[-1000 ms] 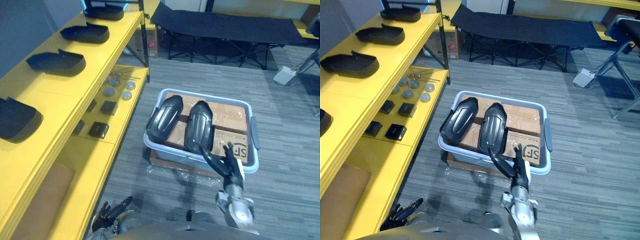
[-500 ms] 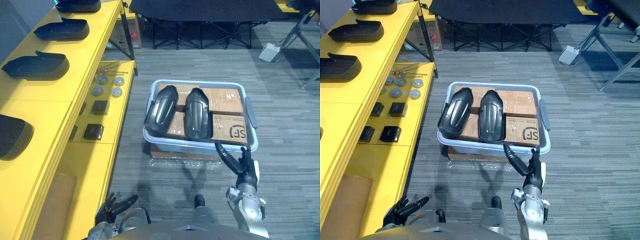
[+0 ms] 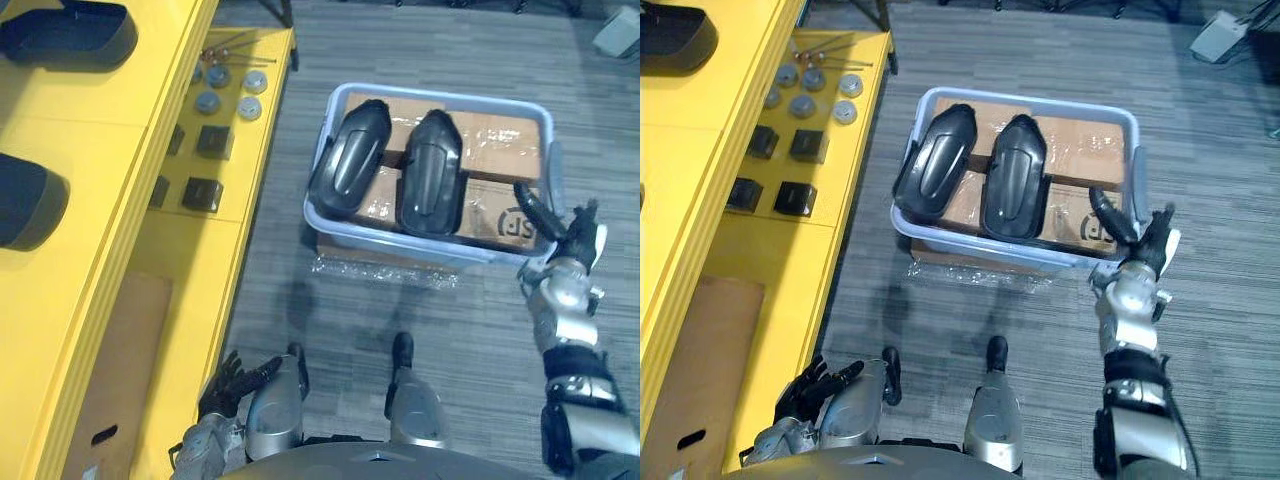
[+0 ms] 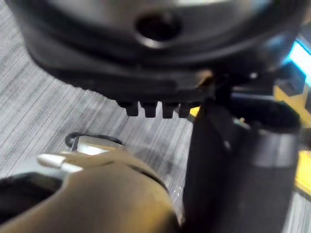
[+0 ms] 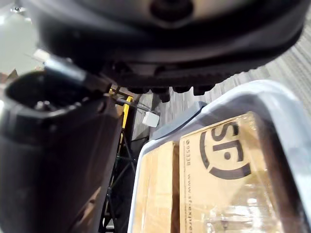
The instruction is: Walk over and take three plastic housings, then place them on the shelf
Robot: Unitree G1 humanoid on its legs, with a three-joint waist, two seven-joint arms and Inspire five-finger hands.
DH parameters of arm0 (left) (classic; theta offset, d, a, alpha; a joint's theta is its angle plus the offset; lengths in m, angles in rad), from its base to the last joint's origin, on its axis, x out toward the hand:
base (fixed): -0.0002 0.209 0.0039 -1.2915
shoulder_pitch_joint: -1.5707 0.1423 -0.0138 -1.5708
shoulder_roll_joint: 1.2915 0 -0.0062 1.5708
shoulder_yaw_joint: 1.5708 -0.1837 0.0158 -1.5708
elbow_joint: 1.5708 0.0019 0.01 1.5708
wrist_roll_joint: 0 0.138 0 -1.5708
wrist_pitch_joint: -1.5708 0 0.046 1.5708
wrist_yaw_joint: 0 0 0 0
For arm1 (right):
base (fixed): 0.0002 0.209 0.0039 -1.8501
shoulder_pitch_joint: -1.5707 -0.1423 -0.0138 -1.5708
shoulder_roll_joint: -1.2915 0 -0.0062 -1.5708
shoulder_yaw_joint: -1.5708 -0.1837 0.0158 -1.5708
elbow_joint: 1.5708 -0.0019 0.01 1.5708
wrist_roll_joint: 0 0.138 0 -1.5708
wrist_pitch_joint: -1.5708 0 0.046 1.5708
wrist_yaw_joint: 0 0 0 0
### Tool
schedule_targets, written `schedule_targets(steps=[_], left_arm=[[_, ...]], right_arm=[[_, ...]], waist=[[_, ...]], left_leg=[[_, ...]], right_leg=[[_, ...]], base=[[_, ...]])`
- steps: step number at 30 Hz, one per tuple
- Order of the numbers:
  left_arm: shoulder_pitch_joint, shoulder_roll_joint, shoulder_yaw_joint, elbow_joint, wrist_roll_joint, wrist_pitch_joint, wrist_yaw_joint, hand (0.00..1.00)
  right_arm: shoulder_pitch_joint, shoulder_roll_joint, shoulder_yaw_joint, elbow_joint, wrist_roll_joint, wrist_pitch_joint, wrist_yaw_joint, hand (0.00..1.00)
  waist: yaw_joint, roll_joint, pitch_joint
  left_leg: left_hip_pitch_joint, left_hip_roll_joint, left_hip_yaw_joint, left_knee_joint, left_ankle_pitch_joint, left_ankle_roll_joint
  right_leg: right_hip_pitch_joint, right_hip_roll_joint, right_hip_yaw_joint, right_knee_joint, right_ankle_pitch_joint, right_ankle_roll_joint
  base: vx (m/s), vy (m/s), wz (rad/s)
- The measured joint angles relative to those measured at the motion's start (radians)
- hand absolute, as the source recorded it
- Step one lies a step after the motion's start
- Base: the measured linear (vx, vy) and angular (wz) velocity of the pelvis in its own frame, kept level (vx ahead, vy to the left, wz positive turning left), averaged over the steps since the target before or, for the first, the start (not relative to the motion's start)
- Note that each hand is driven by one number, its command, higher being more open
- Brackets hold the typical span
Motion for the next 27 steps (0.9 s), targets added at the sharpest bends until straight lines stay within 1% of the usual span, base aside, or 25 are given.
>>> schedule_targets(steps=[2, 3, 5, 6, 9, 10, 11, 12, 15, 17, 21, 23, 24, 25, 27], left_arm=[[-0.003, 0.0, 0.0, -0.01, -0.001, -0.002, -0.004, 1.0], [-0.01, -0.001, -0.002, -0.015, -0.001, -0.004, -0.006, 1.0], [-0.024, -0.003, -0.008, -0.014, 0.0, -0.004, -0.006, 1.0], [-0.038, -0.003, -0.023, -0.006, 0.0, -0.004, -0.006, 1.0], [-0.046, -0.007, -0.035, -0.006, -0.005, -0.007, -0.006, 1.0], [-0.048, -0.008, -0.036, -0.006, -0.005, -0.008, -0.006, 1.0], [-0.051, -0.008, -0.039, -0.006, -0.007, -0.009, -0.008, 1.0], [-0.055, -0.012, -0.043, -0.004, -0.011, -0.009, -0.008, 1.0], [-0.075, -0.013, -0.06, 0.02, -0.015, -0.019, -0.011, 1.0], [-0.076, -0.013, -0.061, 0.026, -0.022, -0.025, -0.016, 1.0], [-0.078, -0.014, -0.071, 0.034, -0.044, -0.027, -0.02, 1.0], [-0.08, -0.014, -0.074, 0.035, -0.046, -0.026, -0.019, 1.0], [-0.081, -0.013, -0.077, 0.036, -0.047, -0.026, -0.019, 1.0], [-0.082, -0.012, -0.079, 0.037, -0.048, -0.027, -0.019, 1.0], [-0.089, -0.011, -0.08, 0.044, -0.049, -0.026, -0.016, 1.0]], right_arm=[[-0.058, -0.051, 0.033, 0.041, 0.0, 0.028, 0.026, 1.0], [-0.107, -0.086, 0.057, 0.081, -0.001, 0.045, 0.043, 1.0], [-0.143, -0.113, 0.071, 0.118, -0.001, 0.063, 0.052, 1.0], [-0.179, -0.139, 0.088, 0.154, -0.002, 0.085, 0.065, 1.0], [-0.253, -0.168, 0.133, 0.202, -0.004, 0.13, 0.104, 1.0], [-0.265, -0.171, 0.136, 0.209, -0.007, 0.14, 0.114, 1.0], [-0.282, -0.177, 0.155, 0.223, -0.021, 0.147, 0.121, 1.0], [-0.3, -0.191, 0.175, 0.242, -0.03, 0.156, 0.129, 1.0], [-0.323, -0.23, 0.213, 0.265, -0.064, 0.175, 0.158, 1.0], [-0.336, -0.233, 0.232, 0.266, -0.081, 0.188, 0.177, 1.0], [-0.358, -0.238, 0.271, 0.265, -0.141, 0.193, 0.205, 1.0], [-0.382, -0.243, 0.288, 0.265, -0.163, 0.222, 0.214, 1.0], [-0.386, -0.243, 0.29, 0.265, -0.179, 0.231, 0.223, 0.0], [-0.39, -0.244, 0.297, 0.265, -0.182, 0.245, 0.232, 0.0], [-0.405, -0.244, 0.322, 0.266, -0.242, 0.286, 0.243, 0.0]], waist=[[0.004, 0.006, 0.014], [0.011, 0.013, 0.026], [0.017, 0.022, 0.04], [0.025, 0.034, 0.049], [0.03, 0.051, 0.063], [0.032, 0.053, 0.063], [0.034, 0.055, 0.065], [0.038, 0.063, 0.068], [0.053, 0.069, 0.071], [0.053, 0.07, 0.071], [0.051, 0.077, 0.074], [0.051, 0.08, 0.076], [0.052, 0.081, 0.075], [0.052, 0.081, 0.075], [0.053, 0.081, 0.075]], left_leg=[[-0.018, -0.001, -0.008, 0.003, 0.005, 0.0], [-0.032, -0.003, -0.014, 0.007, 0.01, 0.002], [-0.032, -0.006, -0.019, 0.006, 0.015, 0.006], [-0.034, -0.013, -0.024, -0.002, 0.022, 0.009], [-0.049, -0.02, -0.031, -0.006, 0.033, 0.014], [-0.054, -0.022, -0.031, -0.007, 0.037, 0.016], [-0.06, -0.031, -0.033, -0.008, 0.041, 0.018], [-0.062, -0.035, -0.034, -0.006, 0.043, 0.02], [-0.067, -0.047, -0.033, -0.004, 0.049, 0.022], [-0.07, -0.047, -0.034, -0.003, 0.051, 0.02], [-0.083, -0.046, -0.037, -0.004, 0.057, 0.015], [-0.087, -0.046, -0.039, -0.004, 0.064, 0.014], [-0.087, -0.046, -0.04, -0.003, 0.065, 0.014], [-0.087, -0.045, -0.043, -0.003, 0.065, 0.013], [-0.087, -0.045, -0.044, -0.002, 0.067, 0.013]], right_leg=[[-0.019, -0.001, -0.005, 0.012, -0.001, -0.001], [-0.032, -0.002, -0.009, 0.022, -0.001, -0.001], [-0.035, -0.005, -0.014, 0.031, -0.001, -0.001], [-0.042, -0.012, -0.021, 0.043, -0.003, -0.003], [-0.078, -0.022, -0.036, 0.09, -0.009, -0.011], [-0.088, -0.025, -0.039, 0.101, -0.013, -0.011], [-0.102, -0.037, -0.044, 0.125, -0.029, -0.005], [-0.114, -0.044, -0.045, 0.151, -0.038, -0.007], [-0.141, -0.062, -0.046, 0.201, -0.062, -0.004], [-0.147, -0.065, -0.053, 0.211, -0.067, -0.006], [-0.171, -0.069, -0.055, 0.237, -0.078, -0.006], [-0.18, -0.069, -0.055, 0.247, -0.079, -0.008], [-0.181, -0.069, -0.055, 0.251, -0.081, -0.01], [-0.181, -0.069, -0.057, 0.254, -0.081, -0.011], [-0.181, -0.069, -0.058, 0.256, -0.081, -0.011]], base=[[-0.05, 0.001, 0.11], [-0.02, 0.007, 0.09], [-0.02, 0.016, 0.09], [-0.03, 0.018, 0.12], [-0.04, 0.025, 0.09], [-0.05, 0.027, 0.08], [-0.05, 0.023, 0.09], [-0.04, 0.018, 0.09], [-0.07, 0.021, 0.04], [-0.06, -0.003, 0.0], [-0.05, -0.01, 0.01], [0.0, 0.0, 0.0], [0.0, -0.008, 0.03], [0.0, -0.001, 0.04], [0.0, 0.0, 0.0]])
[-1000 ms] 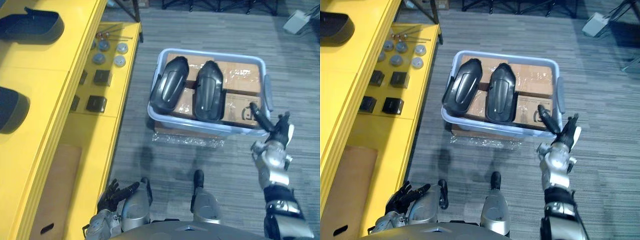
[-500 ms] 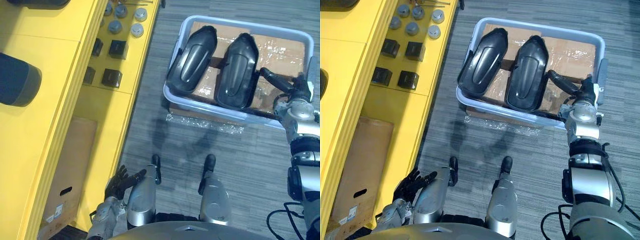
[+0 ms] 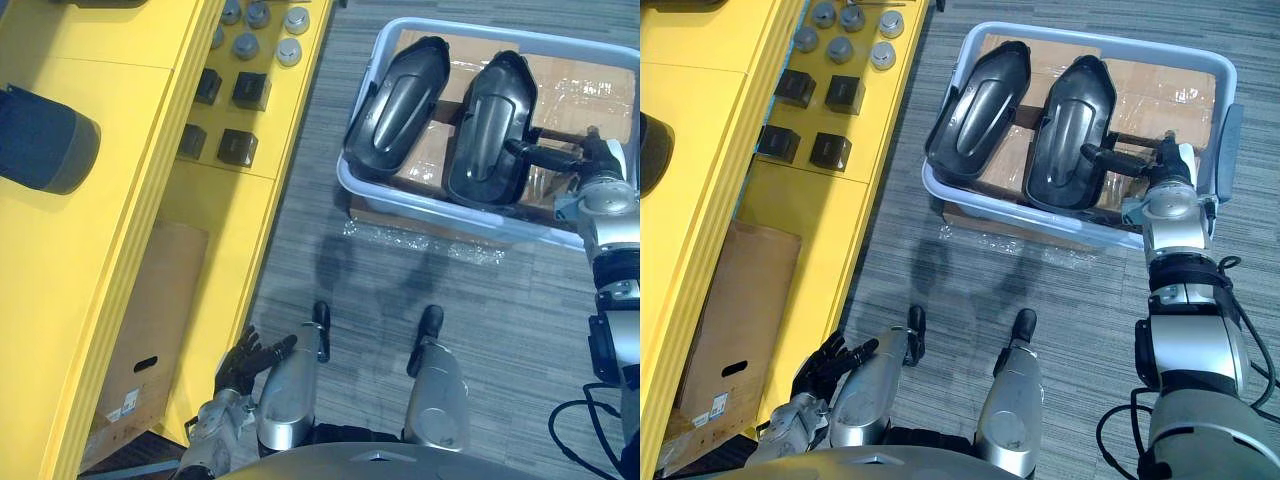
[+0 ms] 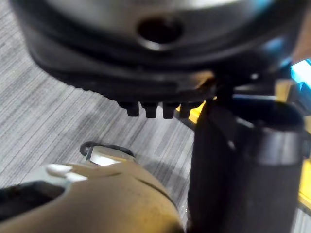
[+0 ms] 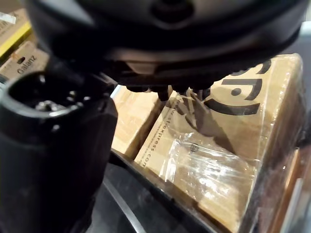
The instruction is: Walk over and take three plastic housings, then place them on the shelf
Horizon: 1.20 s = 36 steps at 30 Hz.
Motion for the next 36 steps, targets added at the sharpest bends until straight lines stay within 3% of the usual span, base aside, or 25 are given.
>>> schedule_targets(steps=[3, 9, 14, 20, 23, 33, 36], left_arm=[[-0.007, 0.001, -0.002, 0.004, -0.001, 0.0, 0.006, 1.0], [-0.043, 0.015, -0.034, 0.026, -0.008, 0.001, 0.026, 1.0], [-0.061, 0.019, -0.054, 0.028, -0.009, 0.003, 0.043, 1.0], [-0.064, 0.021, -0.059, 0.007, -0.021, 0.016, 0.06, 1.0], [-0.064, 0.021, -0.06, -0.001, -0.033, 0.027, 0.068, 1.0], [-0.065, 0.026, -0.072, -0.033, -0.035, 0.014, 0.094, 1.0], [-0.059, 0.035, -0.1, -0.103, -0.037, -0.002, 0.13, 1.0]], right_arm=[[-0.029, -0.014, 0.01, 0.02, -0.114, 0.049, 0.001, 0.0], [-0.063, -0.03, 0.045, 0.089, -0.287, 0.091, 0.006, 0.0], [-0.059, 0.004, 0.044, 0.17, -0.332, 0.149, 0.05, 0.0], [-0.045, 0.032, -0.006, 0.145, -0.373, 0.157, 0.041, 0.0], [-0.017, 0.038, -0.028, 0.136, -0.371, 0.141, -0.004, 0.0], [0.072, 0.068, -0.033, 0.123, -0.361, -0.032, -0.232, 0.0], [0.108, 0.074, -0.031, 0.054, -0.322, -0.043, -0.291, 0.0]], waist=[[0.002, 0.0, 0.0], [0.017, 0.001, 0.0], [0.039, 0.001, -0.001], [0.042, 0.003, -0.002], [0.044, 0.002, -0.002], [0.047, -0.007, 0.0], [0.038, -0.012, 0.002]], left_leg=[[-0.001, 0.0, -0.003, 0.005, 0.0, 0.0], [-0.012, 0.002, -0.024, 0.0, 0.011, -0.004], [-0.015, 0.0, -0.036, -0.023, 0.027, -0.011], [-0.042, 0.0, -0.048, -0.02, 0.035, -0.013], [-0.048, -0.001, -0.056, -0.019, 0.038, -0.013], [-0.09, 0.001, -0.074, 0.012, 0.039, -0.017], [-0.103, 0.009, -0.079, 0.029, 0.032, -0.019]], right_leg=[[0.001, 0.0, -0.002, 0.005, -0.001, -0.001], [0.002, 0.0, -0.025, 0.012, -0.006, -0.008], [-0.004, -0.001, -0.042, 0.012, -0.008, -0.012], [-0.031, -0.008, -0.055, 0.039, -0.022, -0.015], [-0.036, -0.015, -0.07, 0.054, -0.031, -0.015], [-0.067, -0.013, -0.082, 0.081, -0.041, -0.02], [-0.065, 0.001, -0.082, 0.063, -0.031, -0.018]], base=[[-0.01, 0.004, 0.01], [-0.03, 0.001, 0.09], [0.0, -0.01, 0.08], [0.02, 0.002, 0.07], [0.0, -0.001, 0.1], [-0.01, 0.003, 0.03], [0.0, 0.008, -0.01]])
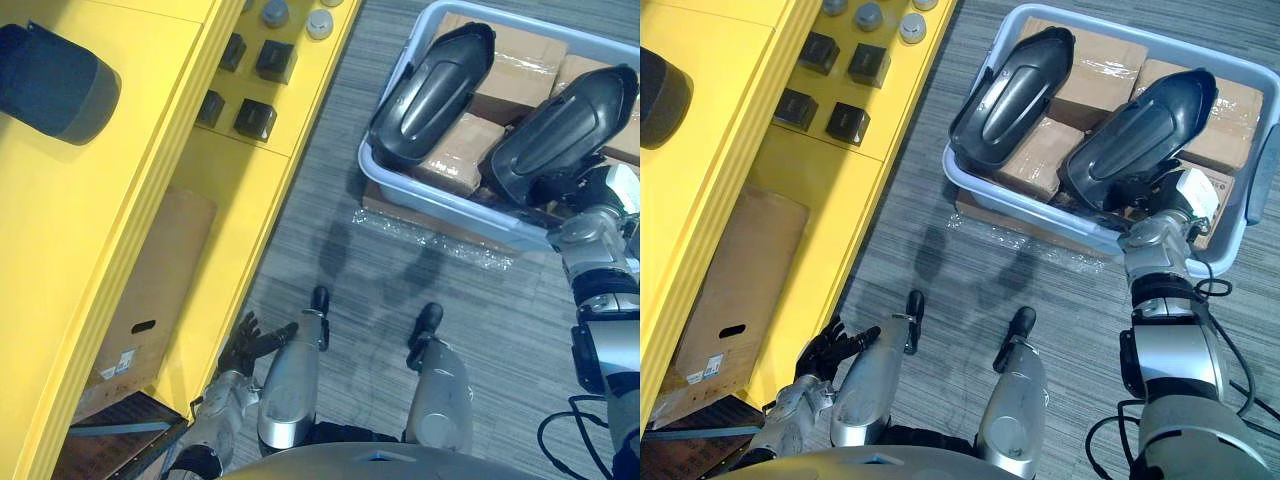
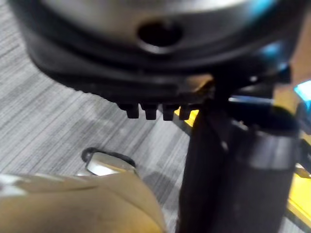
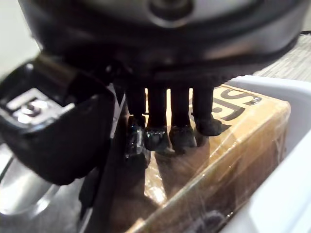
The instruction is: Walk over and take three plastic housings, then place them on the shelf
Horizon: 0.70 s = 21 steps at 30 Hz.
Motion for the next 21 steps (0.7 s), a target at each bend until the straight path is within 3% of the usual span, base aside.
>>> schedule_targets(steps=[2, 5, 10, 16, 21], left_arm=[[0.006, -0.002, -0.007, -0.069, -0.004, 0.0, 0.023, 1.0], [0.024, -0.002, 0.002, -0.294, -0.002, 0.001, 0.094, 1.0], [0.023, 0.015, 0.045, -0.577, 0.029, 0.01, 0.172, 1.0], [0.02, 0.051, 0.056, -0.724, 0.083, 0.06, 0.174, 1.0], [-0.017, 0.076, 0.053, -0.788, 0.083, 0.094, 0.152, 1.0]], right_arm=[[0.021, 0.0, 0.0, -0.046, 0.002, -0.004, -0.019, 0.0], [0.09, 0.0, -0.005, -0.175, -0.005, -0.028, -0.081, 0.0], [0.168, 0.0, -0.017, -0.297, -0.009, -0.037, -0.108, 0.0], [0.208, 0.0, -0.05, -0.335, -0.009, -0.035, -0.126, 0.0], [0.224, 0.0, -0.054, -0.381, -0.009, -0.036, -0.126, 0.0]], waist=[[-0.008, -0.009, 0.005], [-0.043, -0.043, 0.012], [-0.072, -0.067, 0.014], [-0.097, -0.07, 0.014], [-0.096, -0.071, 0.014]], left_leg=[[0.0, 0.008, 0.002, 0.007, -0.005, 0.0], [0.014, 0.012, 0.008, 0.003, -0.007, 0.0], [0.068, 0.023, 0.036, -0.008, -0.02, 0.003], [0.113, 0.028, 0.044, -0.032, -0.019, 0.003], [0.127, 0.03, 0.054, -0.037, -0.019, 0.003]], right_leg=[[0.008, 0.01, 0.001, -0.017, 0.012, -0.002], [0.033, 0.019, 0.004, -0.048, 0.026, 0.0], [0.075, 0.029, 0.026, -0.075, 0.034, 0.0], [0.118, 0.041, 0.032, -0.104, 0.041, -0.001], [0.127, 0.044, 0.04, -0.113, 0.048, -0.003]], base=[[0.01, 0.027, -0.09], [0.02, 0.031, -0.06], [0.03, 0.029, -0.16], [0.02, 0.0, -0.04], [0.01, 0.012, -0.04]])
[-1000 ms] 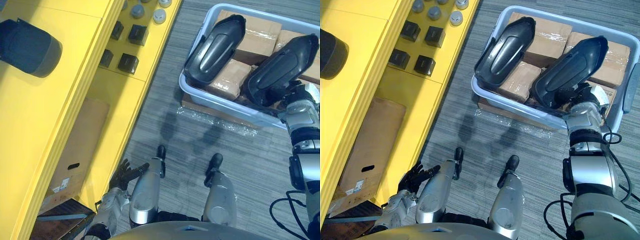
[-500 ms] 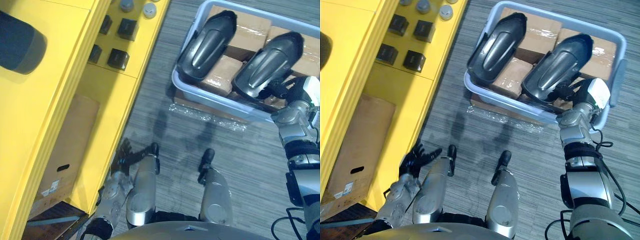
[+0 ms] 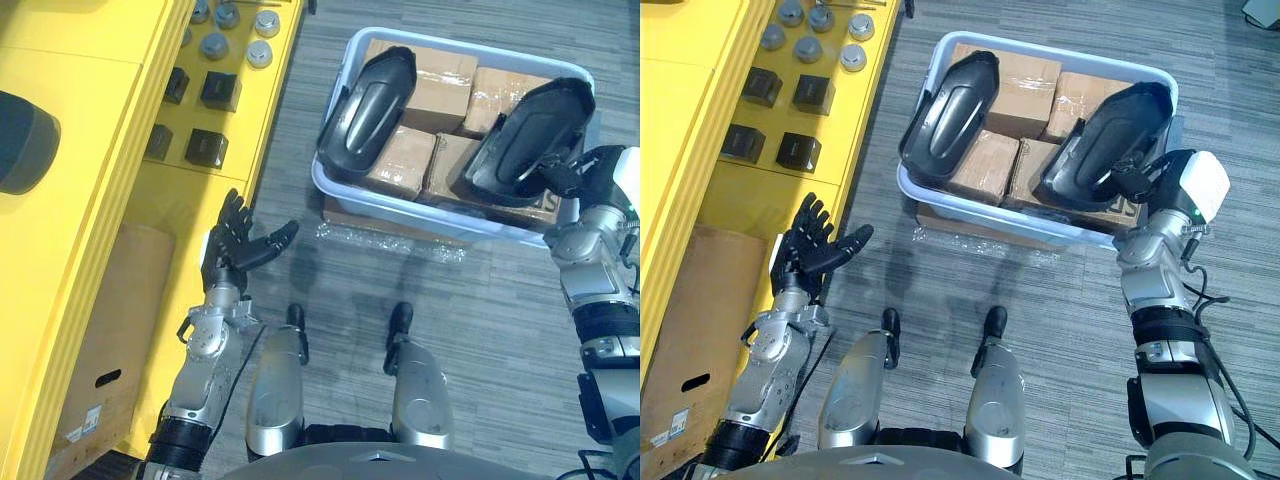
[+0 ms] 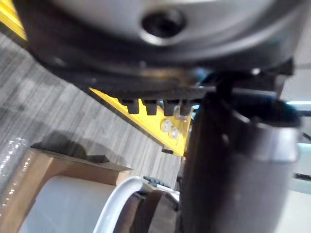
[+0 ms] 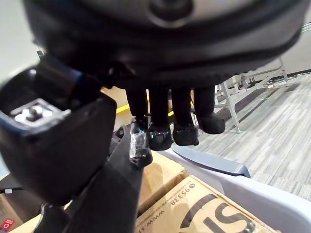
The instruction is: Walk over and take three plastic housings, then place them on the shelf
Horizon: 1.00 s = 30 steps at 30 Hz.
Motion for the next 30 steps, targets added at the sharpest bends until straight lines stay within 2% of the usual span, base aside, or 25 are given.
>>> schedule_targets(steps=[7, 12, 14, 18, 23, 29, 30], left_arm=[[-0.099, 0.058, -0.036, -0.011, -0.001, 0.024, -0.004, 1.0], [-0.301, 0.065, -0.112, 0.079, -0.001, 0.03, -0.015, 1.0], [-0.401, 0.067, -0.151, 0.139, -0.002, 0.048, -0.025, 1.0], [-0.523, 0.067, -0.187, 0.217, -0.023, 0.089, -0.03, 1.0], [-0.669, 0.061, -0.192, 0.325, -0.169, 0.135, -0.028, 1.0], [-0.712, 0.061, -0.188, 0.332, -0.212, 0.151, -0.024, 1.0], [-0.727, 0.056, -0.188, 0.345, -0.212, 0.152, -0.027, 1.0]], right_arm=[[-0.053, 0.0, 0.058, 0.033, 0.001, 0.0, 0.007, 0.0], [-0.223, 0.0, 0.152, 0.179, 0.002, -0.009, 0.008, 0.0], [-0.289, 0.0, 0.176, 0.207, 0.001, -0.034, -0.002, 0.0], [-0.387, 0.0, 0.231, 0.213, -0.001, -0.087, -0.049, 0.0], [-0.465, 0.006, 0.259, 0.208, -0.077, -0.14, -0.085, 0.0], [-0.474, 0.042, 0.267, 0.17, -0.104, -0.15, -0.086, 0.0], [-0.474, 0.047, 0.269, 0.17, -0.11, -0.151, -0.086, 1.0]], waist=[[0.004, 0.0, -0.002], [0.009, 0.002, -0.004], [0.01, 0.003, -0.004], [0.004, 0.003, -0.004], [-0.004, 0.003, -0.004], [-0.026, 0.002, -0.005], [-0.027, 0.002, -0.005]], left_leg=[[-0.013, 0.0, 0.009, 0.007, 0.0, 0.0], [-0.075, 0.001, 0.01, 0.035, 0.003, 0.005], [-0.093, 0.0, 0.011, 0.043, 0.004, 0.006], [-0.099, 0.001, 0.014, 0.045, 0.004, 0.007], [-0.104, 0.001, 0.034, 0.044, 0.006, 0.009], [-0.083, 0.005, 0.054, 0.038, 0.006, 0.009], [-0.08, 0.006, 0.059, 0.039, 0.005, 0.008]], right_leg=[[-0.001, 0.004, 0.008, -0.031, 0.025, 0.0], [-0.047, 0.007, 0.015, -0.045, 0.052, -0.002], [-0.063, 0.007, 0.019, -0.045, 0.06, -0.001], [-0.073, 0.007, 0.025, -0.042, 0.061, -0.002], [-0.092, 0.007, 0.048, -0.041, 0.067, -0.001], [-0.093, 0.007, 0.074, -0.028, 0.067, -0.001], [-0.093, 0.009, 0.079, -0.028, 0.067, -0.002]], base=[[-0.02, 0.018, -0.03], [-0.05, 0.04, -0.04], [-0.03, 0.043, -0.02], [-0.02, 0.023, -0.02], [-0.01, 0.027, -0.1], [0.0, 0.027, -0.11], [-0.03, 0.032, -0.12]])
